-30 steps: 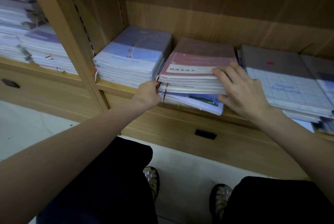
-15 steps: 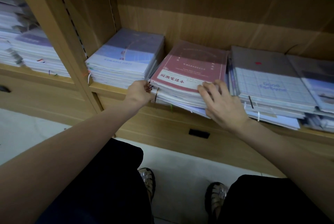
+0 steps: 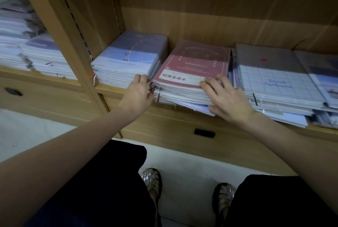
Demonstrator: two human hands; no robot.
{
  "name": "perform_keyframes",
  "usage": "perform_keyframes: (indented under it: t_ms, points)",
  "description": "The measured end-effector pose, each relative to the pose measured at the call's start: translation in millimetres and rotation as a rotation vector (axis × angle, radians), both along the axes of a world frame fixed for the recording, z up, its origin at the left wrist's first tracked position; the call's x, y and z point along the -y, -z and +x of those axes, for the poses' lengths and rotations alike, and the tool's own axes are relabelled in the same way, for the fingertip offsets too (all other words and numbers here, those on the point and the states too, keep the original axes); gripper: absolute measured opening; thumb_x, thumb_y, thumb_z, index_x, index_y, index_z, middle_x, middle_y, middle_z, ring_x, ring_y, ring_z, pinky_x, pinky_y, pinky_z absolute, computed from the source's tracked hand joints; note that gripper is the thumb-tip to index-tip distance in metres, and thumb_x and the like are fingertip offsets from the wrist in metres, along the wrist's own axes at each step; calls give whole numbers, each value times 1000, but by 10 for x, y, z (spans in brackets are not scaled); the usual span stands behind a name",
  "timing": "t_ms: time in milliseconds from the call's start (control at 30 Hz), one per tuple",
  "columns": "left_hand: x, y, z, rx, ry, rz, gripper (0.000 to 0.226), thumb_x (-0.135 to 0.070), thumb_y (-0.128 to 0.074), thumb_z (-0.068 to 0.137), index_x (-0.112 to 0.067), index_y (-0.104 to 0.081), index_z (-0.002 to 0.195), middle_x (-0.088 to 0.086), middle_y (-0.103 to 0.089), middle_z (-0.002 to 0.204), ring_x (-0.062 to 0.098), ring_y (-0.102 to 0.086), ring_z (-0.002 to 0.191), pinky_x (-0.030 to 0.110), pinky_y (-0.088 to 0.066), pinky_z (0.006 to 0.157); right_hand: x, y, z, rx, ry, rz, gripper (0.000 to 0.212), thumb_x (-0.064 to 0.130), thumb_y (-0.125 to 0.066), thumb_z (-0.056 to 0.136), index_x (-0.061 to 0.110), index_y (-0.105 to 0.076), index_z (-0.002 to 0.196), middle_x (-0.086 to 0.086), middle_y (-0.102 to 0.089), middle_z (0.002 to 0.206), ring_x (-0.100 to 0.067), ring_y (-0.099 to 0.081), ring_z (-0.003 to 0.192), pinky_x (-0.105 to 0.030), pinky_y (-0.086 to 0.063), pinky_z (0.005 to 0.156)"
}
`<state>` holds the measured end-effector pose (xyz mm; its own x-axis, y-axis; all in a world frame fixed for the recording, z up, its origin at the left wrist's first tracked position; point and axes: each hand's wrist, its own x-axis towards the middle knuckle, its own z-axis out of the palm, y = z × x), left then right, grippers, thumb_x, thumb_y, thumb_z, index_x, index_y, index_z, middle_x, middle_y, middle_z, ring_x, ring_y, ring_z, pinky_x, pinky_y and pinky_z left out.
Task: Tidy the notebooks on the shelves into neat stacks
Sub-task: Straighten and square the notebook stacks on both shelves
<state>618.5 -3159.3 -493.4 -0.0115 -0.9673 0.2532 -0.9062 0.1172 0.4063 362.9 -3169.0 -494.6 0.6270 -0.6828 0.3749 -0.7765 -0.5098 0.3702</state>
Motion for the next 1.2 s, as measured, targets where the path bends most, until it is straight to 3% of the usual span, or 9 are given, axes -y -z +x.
perform_keyframes:
  t_ms: [100,200,267,333,400,500,800,1033,1200]
  points:
    - [-132,-59,-16,211,196,-239,33,5,-55,78,5,-54,111,22,-52,108,36,-53,97,35,-40,87,12,-18,33,-23,68,77,75,12,-86,53,3,-54,120,-15,-60,116,-40,-57,104,-35,-48,37]
    - [-193,-7,-142,408,461,-228,42,9,-67,63,3,-61,104,21,-59,103,37,-59,90,40,-50,80,-14,-78,124,-31,162,156,76,12,-77,69,5,-40,136,-12,-46,136,-37,-44,122,-36,-52,51]
    - [-202,58,-275,490,614,-149,53,8,-65,65,2,-57,117,22,-58,114,37,-58,100,43,-51,86,-12,-73,175,-58,206,212,80,10,-65,82,8,-17,146,-8,-22,150,-34,-26,134,-35,-53,68]
    - [-195,116,-411,582,698,-90,61,4,-54,77,0,-41,136,20,-47,134,34,-48,120,41,-43,100,-8,-94,222,-83,236,262,84,2,-58,85,10,-3,148,-7,-9,154,-34,-15,138,-35,-53,77]
    - [-141,173,-516,717,698,-29,67,-2,-46,88,-5,-16,148,14,-26,150,27,-28,136,33,-24,112,16,-94,239,-90,253,297,89,-4,-58,84,11,2,148,-6,-3,156,-35,-11,140,-36,-53,81]
    - [-102,222,-621,788,669,-40,72,-5,-45,90,-7,-4,149,12,-19,151,25,-21,137,31,-19,114,63,-98,219,-98,270,333,90,-6,-57,83,11,3,148,-5,-1,157,-35,-7,142,-38,-52,83]
    - [-152,289,-860,652,492,28,78,-22,-50,88,-7,-3,149,11,-18,147,25,-19,134,32,-18,115,147,-155,98,-166,226,277,79,23,-54,91,11,-3,149,-6,-7,156,-30,-12,141,-41,-49,85]
    - [-121,356,-857,677,450,50,80,-12,-53,87,-10,-3,149,10,-15,148,26,-18,134,35,-28,111,220,-366,94,-167,172,297,80,26,-62,86,13,-13,148,-6,-19,154,-26,-23,138,-41,-46,89]
    - [-145,414,-903,798,432,54,79,-23,-46,91,-6,6,147,15,-13,148,32,-19,131,41,-27,111,210,-536,150,-248,112,216,74,29,-61,86,10,-19,144,-9,-31,147,-27,-37,129,-38,-49,86]
